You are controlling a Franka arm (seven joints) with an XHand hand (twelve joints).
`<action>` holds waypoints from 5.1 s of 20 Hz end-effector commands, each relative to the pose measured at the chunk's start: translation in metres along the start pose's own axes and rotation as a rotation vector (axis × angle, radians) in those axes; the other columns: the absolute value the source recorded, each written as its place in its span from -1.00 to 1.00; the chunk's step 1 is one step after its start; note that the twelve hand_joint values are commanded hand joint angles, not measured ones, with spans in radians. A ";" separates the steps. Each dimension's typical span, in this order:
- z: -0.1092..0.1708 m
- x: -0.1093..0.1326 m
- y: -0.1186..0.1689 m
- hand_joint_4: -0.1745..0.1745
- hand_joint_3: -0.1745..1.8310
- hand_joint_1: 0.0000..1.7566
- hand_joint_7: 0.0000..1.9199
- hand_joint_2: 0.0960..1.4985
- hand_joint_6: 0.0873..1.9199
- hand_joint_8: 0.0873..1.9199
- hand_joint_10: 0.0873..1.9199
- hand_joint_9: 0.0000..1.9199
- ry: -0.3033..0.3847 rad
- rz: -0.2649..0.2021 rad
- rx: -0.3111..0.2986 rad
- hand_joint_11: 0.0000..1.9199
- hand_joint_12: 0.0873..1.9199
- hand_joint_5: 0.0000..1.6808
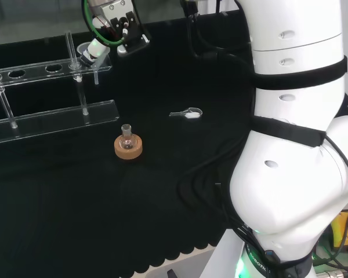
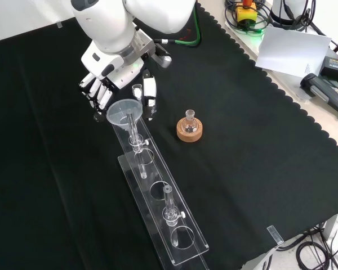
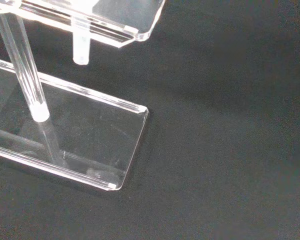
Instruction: Pick up the funnel from the transparent funnel stand.
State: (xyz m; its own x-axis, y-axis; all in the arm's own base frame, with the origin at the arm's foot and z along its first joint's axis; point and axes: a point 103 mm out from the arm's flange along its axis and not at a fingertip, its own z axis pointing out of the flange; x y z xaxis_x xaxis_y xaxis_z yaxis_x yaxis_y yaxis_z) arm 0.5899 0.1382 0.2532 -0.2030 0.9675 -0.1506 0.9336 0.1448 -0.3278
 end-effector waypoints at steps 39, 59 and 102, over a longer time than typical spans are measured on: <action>-0.010 -0.009 0.005 0.08 -0.38 -0.43 -0.37 -0.32 -1.00 -0.57 -0.39 -0.48 -0.098 -0.001 0.035 -1.00 0.53 -0.51; 0.003 -0.004 0.018 -0.04 -0.59 -0.48 -0.46 -0.22 -1.00 -0.47 -0.27 -0.54 -0.076 0.031 0.059 -1.00 0.51 -0.64; 0.002 -0.019 0.020 -0.06 -0.34 -0.48 -0.23 -0.33 -1.00 -0.64 -0.54 -0.28 0.069 0.016 0.044 -1.00 0.46 -0.48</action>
State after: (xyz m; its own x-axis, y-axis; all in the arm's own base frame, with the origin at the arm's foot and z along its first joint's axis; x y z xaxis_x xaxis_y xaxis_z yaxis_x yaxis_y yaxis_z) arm 0.6130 0.1230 0.2478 -0.1587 0.9818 -0.1044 0.9315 0.1139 -0.3455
